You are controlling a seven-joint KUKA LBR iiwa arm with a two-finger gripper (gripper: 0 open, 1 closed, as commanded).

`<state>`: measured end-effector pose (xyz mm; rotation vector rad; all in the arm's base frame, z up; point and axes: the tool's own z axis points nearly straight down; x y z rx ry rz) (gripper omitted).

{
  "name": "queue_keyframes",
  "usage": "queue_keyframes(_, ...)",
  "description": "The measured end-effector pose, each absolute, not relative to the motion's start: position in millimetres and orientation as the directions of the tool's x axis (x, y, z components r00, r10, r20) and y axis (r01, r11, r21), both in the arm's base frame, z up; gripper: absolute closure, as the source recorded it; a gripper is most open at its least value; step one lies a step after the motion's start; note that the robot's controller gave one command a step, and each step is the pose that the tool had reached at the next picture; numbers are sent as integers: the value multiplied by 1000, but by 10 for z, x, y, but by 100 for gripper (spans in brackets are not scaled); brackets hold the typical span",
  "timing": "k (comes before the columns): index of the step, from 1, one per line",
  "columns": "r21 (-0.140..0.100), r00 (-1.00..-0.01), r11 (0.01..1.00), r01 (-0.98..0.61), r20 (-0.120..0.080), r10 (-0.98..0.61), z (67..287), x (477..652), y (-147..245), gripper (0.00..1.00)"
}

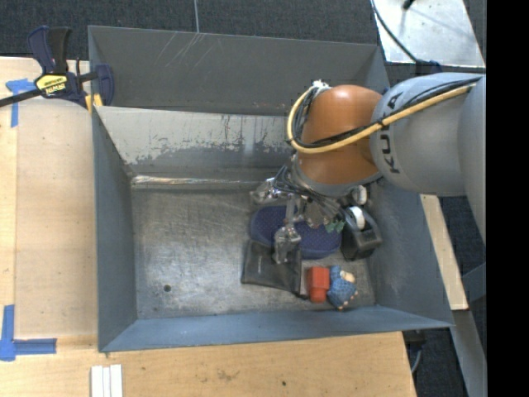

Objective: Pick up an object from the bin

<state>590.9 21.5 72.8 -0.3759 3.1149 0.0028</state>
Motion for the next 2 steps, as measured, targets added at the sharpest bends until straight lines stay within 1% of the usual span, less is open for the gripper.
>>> queue_keyframes(1,1,-972,972,-236,-12,-236,769,5930,221,100)
queue_keyframes(2,-2,-978,978,-209,-13,-209,2489,6015,319,100)
